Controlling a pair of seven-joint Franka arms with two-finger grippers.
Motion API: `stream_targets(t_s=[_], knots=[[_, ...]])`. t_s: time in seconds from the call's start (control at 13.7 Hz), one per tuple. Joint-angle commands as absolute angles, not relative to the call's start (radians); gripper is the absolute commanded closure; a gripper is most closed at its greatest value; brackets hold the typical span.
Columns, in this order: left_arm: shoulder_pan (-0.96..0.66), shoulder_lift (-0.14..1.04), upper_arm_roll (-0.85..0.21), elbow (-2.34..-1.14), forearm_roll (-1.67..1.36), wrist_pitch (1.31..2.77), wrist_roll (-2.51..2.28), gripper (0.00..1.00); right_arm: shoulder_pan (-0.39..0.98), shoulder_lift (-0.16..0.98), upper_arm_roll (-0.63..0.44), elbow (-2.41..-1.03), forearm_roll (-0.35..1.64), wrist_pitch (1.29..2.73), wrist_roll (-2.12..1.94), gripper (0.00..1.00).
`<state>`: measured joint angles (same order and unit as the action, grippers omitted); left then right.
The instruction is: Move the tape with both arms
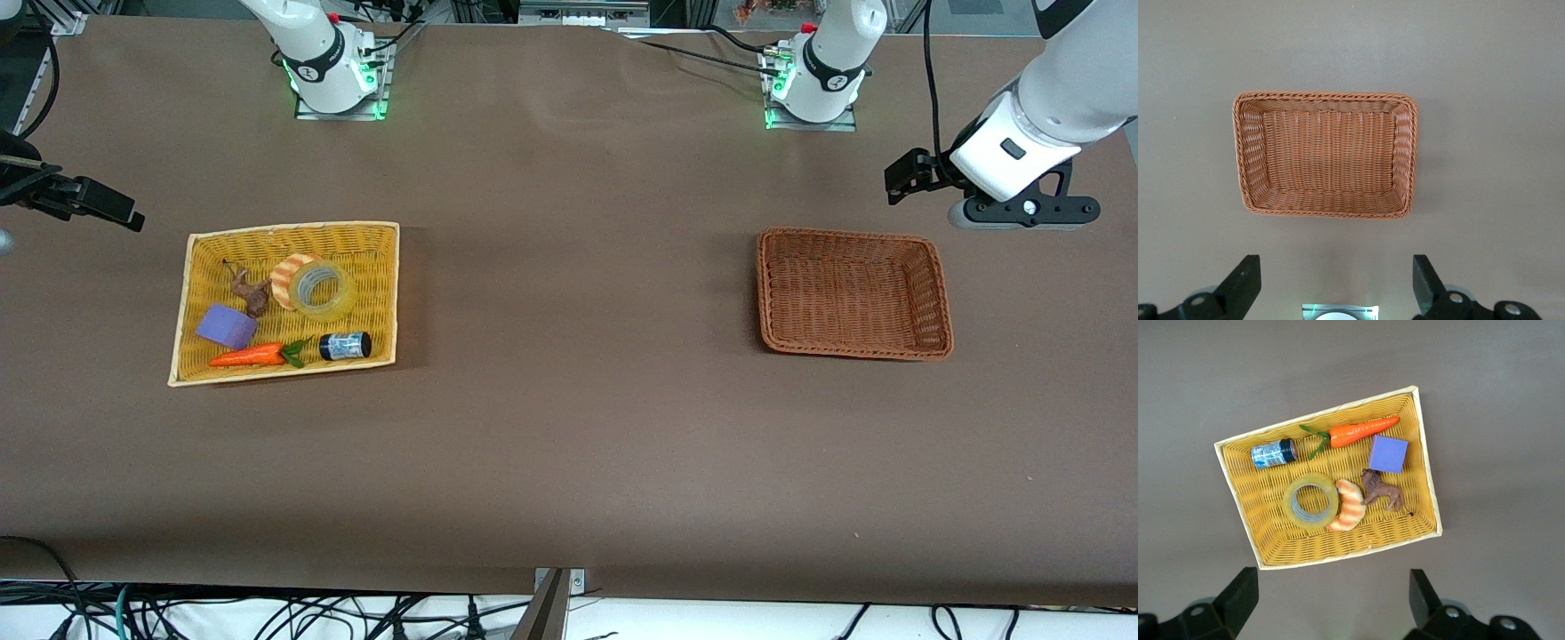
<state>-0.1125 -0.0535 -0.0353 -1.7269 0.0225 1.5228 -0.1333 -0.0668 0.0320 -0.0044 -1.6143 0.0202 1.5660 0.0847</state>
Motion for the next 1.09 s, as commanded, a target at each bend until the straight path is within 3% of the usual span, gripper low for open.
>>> stream_targets(t_s=[0.0,1.02], knots=[[-0.107,-0.044,-0.040,-1.701,0.029,1.500,-0.143,0.00,-0.078,0.040,0.002,-1.592,0.015,1.560,0.074,0.00],[-0.078,-0.048,-0.037,-1.701,-0.035,1.500,-0.132,0.00,-0.078,0.040,-0.003,-1.592,0.015,1.559,0.072,0.00]])
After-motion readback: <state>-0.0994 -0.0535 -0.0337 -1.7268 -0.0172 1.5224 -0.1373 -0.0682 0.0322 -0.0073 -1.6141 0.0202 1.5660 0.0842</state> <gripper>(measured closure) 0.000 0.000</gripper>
